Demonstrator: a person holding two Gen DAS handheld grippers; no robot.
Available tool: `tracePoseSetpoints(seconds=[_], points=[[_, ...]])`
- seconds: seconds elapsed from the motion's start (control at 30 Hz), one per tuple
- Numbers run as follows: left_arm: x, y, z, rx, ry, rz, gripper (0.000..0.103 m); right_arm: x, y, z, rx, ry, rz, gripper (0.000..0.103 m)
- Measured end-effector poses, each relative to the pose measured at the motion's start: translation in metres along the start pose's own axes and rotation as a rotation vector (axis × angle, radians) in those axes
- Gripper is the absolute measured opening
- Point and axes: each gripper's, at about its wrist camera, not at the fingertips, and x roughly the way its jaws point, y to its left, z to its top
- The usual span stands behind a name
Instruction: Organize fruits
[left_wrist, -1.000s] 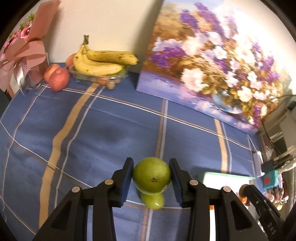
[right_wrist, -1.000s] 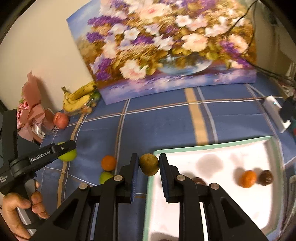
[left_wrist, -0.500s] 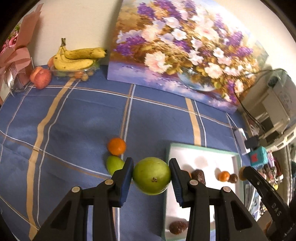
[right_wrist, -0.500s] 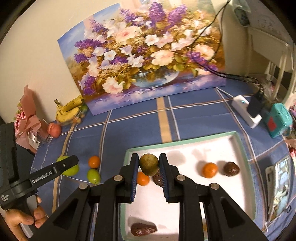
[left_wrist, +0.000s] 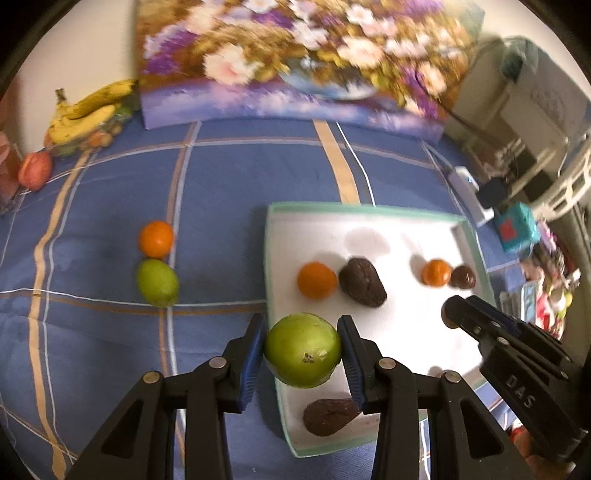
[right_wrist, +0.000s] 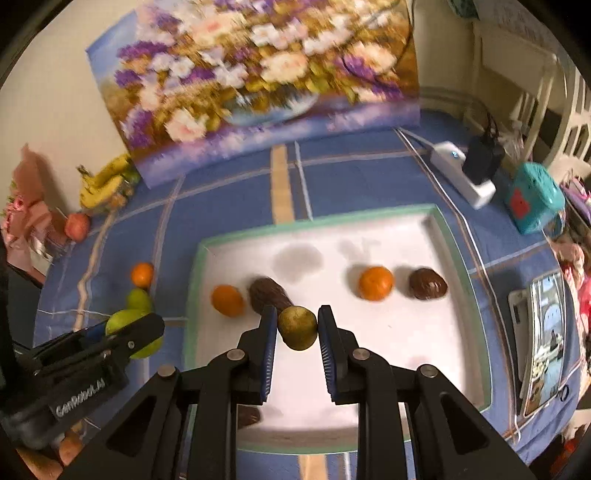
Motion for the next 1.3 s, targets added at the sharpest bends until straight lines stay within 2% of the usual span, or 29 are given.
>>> tracePoseSetpoints(seconds=[0.27, 0.57, 0.63, 1.03, 1.3], points=[[0.032, -0.016, -0.011, 0.04, 0.084, 0.001, 0.042, 0.035, -0.026, -0.012, 0.038, 0.115, -0.041, 0.024], [0.06, -0.019, -0.02, 0.052, 0.156, 0.032, 0.042, 0.059, -0.034, -0.021, 0.04, 0.19, -0.063, 0.024], [0.06, -0.021, -0.019, 0.058, 0.148, 0.037, 0.042, 0.062, -0.034, -0.023, 0.037, 0.204, -0.065, 0.024], [0.055, -0.023, -0.013, 0.072, 0.157, 0.052, 0.043, 0.063, -0.034, -0.023, 0.04, 0.208, -0.068, 0.024], [0.031, -0.022, -0.004, 0.076, 0.106, 0.039, 0.047, 0.047, -0.031, -0.017, 0.036, 0.162, -0.073, 0.024]])
